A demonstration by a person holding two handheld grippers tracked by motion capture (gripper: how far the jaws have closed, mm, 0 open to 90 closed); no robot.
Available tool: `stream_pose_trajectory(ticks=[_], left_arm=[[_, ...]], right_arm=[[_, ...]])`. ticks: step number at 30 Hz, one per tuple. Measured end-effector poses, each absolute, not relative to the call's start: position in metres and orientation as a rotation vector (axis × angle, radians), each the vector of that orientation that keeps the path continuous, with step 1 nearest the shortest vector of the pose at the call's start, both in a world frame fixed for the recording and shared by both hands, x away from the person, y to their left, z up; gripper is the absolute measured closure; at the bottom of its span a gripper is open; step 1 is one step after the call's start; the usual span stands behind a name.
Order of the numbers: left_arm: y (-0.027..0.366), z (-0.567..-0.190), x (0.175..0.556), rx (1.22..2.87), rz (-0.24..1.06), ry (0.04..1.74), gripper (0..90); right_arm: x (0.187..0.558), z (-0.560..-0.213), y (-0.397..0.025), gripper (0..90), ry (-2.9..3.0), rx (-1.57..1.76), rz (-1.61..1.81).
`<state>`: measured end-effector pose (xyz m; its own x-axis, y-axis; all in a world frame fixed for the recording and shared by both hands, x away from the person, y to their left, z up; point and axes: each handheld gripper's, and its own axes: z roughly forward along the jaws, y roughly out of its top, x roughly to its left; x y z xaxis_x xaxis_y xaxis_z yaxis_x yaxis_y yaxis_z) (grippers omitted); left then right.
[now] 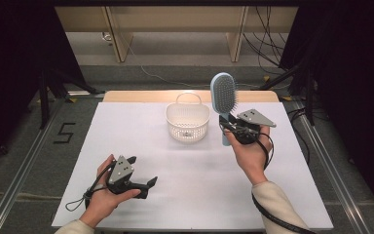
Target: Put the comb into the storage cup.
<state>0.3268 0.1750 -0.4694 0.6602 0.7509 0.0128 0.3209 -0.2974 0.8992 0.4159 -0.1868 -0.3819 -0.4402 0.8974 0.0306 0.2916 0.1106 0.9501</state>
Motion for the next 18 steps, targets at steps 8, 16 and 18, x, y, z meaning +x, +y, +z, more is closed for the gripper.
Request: stream_pose_trajectory(ticks=[8, 16, 18], left_arm=[[0.175, -0.4692, 0.3267, 1.886, 0.543, 0.842, 0.2], [0.1747, -0.4691, 0.3266, 1.883, 0.543, 0.842, 0.2], [0.1746, -0.4691, 0.3264, 1.882, 0.542, 0.843, 0.2]], right_arm=[[0.4187, -0.3807, -0.1841, 70.5, 1.804, 1.152, 1.348], [0.4213, -0.3808, -0.1811, 70.5, 1.802, 1.15, 1.349], [0.4219, -0.3801, -0.1804, 70.5, 1.799, 1.151, 1.348]])
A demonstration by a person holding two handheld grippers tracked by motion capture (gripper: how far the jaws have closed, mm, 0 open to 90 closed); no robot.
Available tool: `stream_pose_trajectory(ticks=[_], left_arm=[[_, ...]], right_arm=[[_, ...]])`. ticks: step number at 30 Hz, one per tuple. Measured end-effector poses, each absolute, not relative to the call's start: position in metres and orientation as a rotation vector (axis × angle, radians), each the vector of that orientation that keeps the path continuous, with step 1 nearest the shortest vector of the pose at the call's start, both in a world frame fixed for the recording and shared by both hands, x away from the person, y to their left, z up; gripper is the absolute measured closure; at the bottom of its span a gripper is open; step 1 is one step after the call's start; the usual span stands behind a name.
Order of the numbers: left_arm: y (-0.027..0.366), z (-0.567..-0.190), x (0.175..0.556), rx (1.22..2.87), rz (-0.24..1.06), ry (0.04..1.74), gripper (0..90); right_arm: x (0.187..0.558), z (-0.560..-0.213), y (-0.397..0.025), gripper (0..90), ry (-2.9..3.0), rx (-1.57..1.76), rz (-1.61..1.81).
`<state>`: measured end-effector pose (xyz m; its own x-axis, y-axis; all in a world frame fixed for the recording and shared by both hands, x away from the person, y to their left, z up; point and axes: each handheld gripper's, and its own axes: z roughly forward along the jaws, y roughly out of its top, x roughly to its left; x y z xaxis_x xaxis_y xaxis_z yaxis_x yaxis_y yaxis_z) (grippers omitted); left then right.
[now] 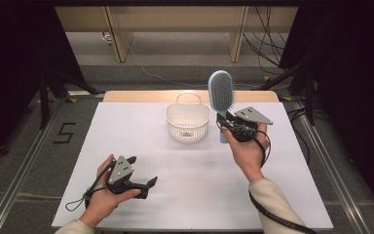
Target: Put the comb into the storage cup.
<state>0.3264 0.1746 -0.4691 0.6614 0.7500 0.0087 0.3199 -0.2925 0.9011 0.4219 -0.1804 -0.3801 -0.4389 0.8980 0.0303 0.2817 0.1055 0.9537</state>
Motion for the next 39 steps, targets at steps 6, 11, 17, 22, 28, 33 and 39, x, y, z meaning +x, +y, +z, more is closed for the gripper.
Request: stream_pose_trajectory(ticks=[6, 11, 17, 22, 28, 33, 39], left_arm=[[0.174, -0.469, 0.326, 1.882, 0.542, 0.843, 0.2], [0.174, -0.469, 0.326, 1.882, 0.542, 0.843, 0.2], [0.174, -0.469, 0.326, 1.882, 0.542, 0.842, 0.2], [0.174, -0.469, 0.326, 1.882, 0.544, 0.841, 0.2], [0.174, -0.469, 0.326, 1.881, 0.541, 0.843, 0.2], [0.174, -0.469, 0.326, 1.881, 0.54, 0.843, 0.2], [0.174, -0.469, 0.327, 1.883, 0.539, 0.841, 0.2]], right_arm=[[0.424, -0.377, -0.178, 70.6, 1.796, 1.142, 1.35], [0.425, -0.375, -0.176, 70.5, 1.791, 1.14, 1.354], [0.427, -0.373, -0.174, 70.5, 1.789, 1.134, 1.356], [0.428, -0.372, -0.173, 70.5, 1.788, 1.131, 1.357], [0.43, -0.371, -0.171, 70.5, 1.788, 1.125, 1.356], [0.431, -0.37, -0.17, 70.6, 1.785, 1.124, 1.357], [0.432, -0.369, -0.17, 70.6, 1.785, 1.122, 1.356]])
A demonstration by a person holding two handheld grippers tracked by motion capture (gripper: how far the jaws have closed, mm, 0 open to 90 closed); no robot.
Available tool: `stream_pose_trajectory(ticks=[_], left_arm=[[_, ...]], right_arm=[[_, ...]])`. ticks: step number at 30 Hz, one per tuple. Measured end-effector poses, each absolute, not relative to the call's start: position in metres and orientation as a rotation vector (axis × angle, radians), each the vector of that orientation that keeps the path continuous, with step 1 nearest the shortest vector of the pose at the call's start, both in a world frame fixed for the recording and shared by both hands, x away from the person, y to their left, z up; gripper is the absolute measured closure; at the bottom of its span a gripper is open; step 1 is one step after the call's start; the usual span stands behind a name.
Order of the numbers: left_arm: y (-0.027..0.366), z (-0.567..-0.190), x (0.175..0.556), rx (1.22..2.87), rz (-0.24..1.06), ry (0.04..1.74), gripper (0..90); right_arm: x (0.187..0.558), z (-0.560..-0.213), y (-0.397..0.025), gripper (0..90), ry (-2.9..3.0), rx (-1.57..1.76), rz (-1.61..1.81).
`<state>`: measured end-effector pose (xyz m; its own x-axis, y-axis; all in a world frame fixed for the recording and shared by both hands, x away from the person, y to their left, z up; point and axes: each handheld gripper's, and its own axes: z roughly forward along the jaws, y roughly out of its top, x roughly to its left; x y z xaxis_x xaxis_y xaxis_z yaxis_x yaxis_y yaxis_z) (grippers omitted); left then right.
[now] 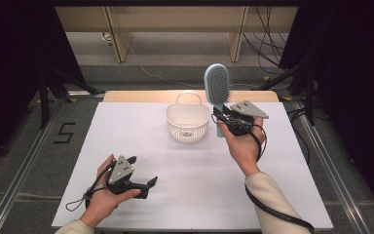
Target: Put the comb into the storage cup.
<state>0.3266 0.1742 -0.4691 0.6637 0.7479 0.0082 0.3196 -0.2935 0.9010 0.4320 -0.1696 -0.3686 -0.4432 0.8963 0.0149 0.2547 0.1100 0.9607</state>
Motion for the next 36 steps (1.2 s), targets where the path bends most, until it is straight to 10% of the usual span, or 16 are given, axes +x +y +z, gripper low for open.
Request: stream_pose_trajectory(ticks=[36], left_arm=[[0.174, -0.469, 0.327, 1.88, 0.54, 0.842, 0.2]], right_arm=[[0.443, -0.361, -0.16, 70.5, 1.782, 1.111, 1.363]])
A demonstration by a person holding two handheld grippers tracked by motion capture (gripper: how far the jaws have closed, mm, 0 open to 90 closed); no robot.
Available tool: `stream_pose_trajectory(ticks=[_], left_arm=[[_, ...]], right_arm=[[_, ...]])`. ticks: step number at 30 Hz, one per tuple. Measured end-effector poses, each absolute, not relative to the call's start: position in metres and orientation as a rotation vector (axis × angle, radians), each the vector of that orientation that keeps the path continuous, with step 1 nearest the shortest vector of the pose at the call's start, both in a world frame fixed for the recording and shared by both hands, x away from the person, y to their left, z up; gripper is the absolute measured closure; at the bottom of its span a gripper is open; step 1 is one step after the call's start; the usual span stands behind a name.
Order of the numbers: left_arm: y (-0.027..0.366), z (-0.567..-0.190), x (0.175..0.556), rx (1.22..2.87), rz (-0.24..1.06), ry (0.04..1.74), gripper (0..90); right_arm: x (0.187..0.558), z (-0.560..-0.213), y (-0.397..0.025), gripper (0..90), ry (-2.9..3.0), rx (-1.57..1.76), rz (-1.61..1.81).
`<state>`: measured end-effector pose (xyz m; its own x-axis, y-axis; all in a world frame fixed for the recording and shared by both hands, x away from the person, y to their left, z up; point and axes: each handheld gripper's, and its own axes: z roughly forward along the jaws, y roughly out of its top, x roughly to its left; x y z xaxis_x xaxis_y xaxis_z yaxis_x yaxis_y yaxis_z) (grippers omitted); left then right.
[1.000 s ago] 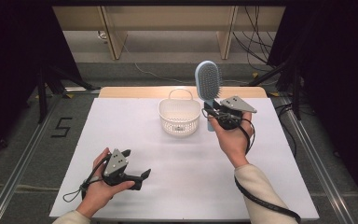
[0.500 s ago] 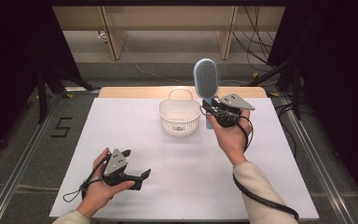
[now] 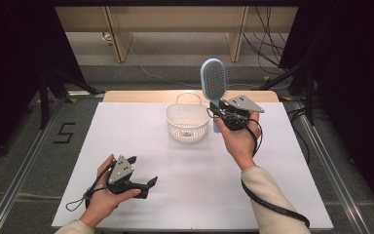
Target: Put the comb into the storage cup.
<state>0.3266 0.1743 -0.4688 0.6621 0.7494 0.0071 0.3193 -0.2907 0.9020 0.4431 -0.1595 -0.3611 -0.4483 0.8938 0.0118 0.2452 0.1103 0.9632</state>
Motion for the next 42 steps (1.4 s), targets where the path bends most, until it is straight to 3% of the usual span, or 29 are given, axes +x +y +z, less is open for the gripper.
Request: stream_pose_trajectory(ticks=[42], left_arm=[[0.175, -0.468, 0.326, 1.88, 0.541, 0.84, 0.3]], right_arm=[[0.462, -0.356, -0.145, 70.5, 1.767, 1.113, 1.371]])
